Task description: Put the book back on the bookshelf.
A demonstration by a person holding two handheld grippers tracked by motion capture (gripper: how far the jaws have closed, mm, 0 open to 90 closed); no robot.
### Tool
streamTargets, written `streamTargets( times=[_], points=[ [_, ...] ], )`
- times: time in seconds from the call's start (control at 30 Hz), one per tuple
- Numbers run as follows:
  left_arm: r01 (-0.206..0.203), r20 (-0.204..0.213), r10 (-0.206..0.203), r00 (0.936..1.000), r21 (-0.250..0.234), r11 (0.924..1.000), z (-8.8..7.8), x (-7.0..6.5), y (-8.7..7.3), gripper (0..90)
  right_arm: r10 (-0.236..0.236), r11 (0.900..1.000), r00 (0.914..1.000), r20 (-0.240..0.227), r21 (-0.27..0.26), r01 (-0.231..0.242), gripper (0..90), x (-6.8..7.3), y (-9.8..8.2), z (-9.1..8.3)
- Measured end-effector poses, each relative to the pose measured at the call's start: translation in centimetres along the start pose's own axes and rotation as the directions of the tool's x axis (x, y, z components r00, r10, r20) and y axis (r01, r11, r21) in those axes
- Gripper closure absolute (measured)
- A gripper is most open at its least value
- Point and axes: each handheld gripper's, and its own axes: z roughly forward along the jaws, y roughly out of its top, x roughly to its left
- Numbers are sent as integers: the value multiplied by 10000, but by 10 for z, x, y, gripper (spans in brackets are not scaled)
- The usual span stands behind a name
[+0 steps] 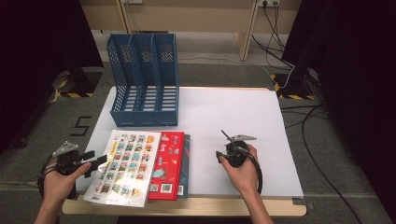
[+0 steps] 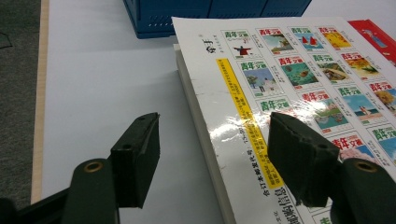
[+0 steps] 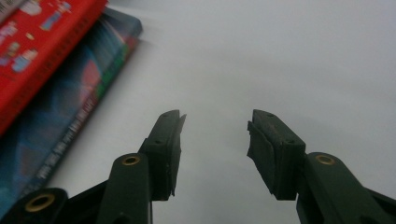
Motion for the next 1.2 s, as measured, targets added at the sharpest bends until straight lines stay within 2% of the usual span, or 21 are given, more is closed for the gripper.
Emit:
streamTargets(
  times=[0.03,0.13,0.2,0.23,0.27,0.33,0.4,0.53,0.57,0.6,0.67,0.77,0.97,1.07,1.2],
  points=[
    [23,-31,-23,10000,27,10000,1,0,0,346,0,10000,10000,0,0,0,538,0,0,0],
    [103,14,-103,9999,86,9999,3,1,0,356,6,10000,9992,-395,-46,-8,538,9,15,4],
    [151,66,-151,9999,99,9998,5,1,0,363,-167,9999,9985,-514,-31,166,538,18,28,6],
    [188,90,-189,9998,129,9997,6,1,0,363,-167,9999,9985,-514,-31,166,538,18,28,6],
    [228,136,-230,9996,156,9996,7,1,-1,375,-241,9997,9973,-691,-32,240,538,25,38,9],
    [411,207,-415,9989,175,9990,9,2,-1,378,-249,9997,9966,-783,-21,248,538,28,41,10],
    [368,194,-372,9991,208,9991,9,2,-1,380,-152,9999,9928,-1185,25,156,538,36,50,13],
    [162,284,-170,9995,294,9994,10,-1,0,380,-281,9995,9890,-1452,63,294,535,53,64,22],
    [232,308,-241,9992,302,9993,10,-1,-1,380,-220,9996,9853,-1696,151,249,530,61,70,27],
    [274,294,-283,9992,321,9991,10,-1,-1,380,-220,9996,9853,-1696,151,249,530,61,70,27],
    [457,194,-464,9987,365,9983,12,-1,-4,395,-315,9986,9825,-1835,351,386,526,71,76,34],
    [437,237,-451,9987,578,9974,15,-1,-6,402,-439,9971,9750,-2177,507,562,519,87,87,46],
    [416,446,-452,9980,780,9961,20,-4,-7,416,-7,9931,9599,-2804,1124,336,503,108,109,77],
    [381,500,-423,9979,835,9958,21,-5,-7,419,419,9915,9494,-3113,1302,-11,492,116,116,89],
    [415,561,-462,9974,817,9958,23,-5,-9,421,690,9875,9428,-3260,1565,-182,487,125,121,105]
  ],
)
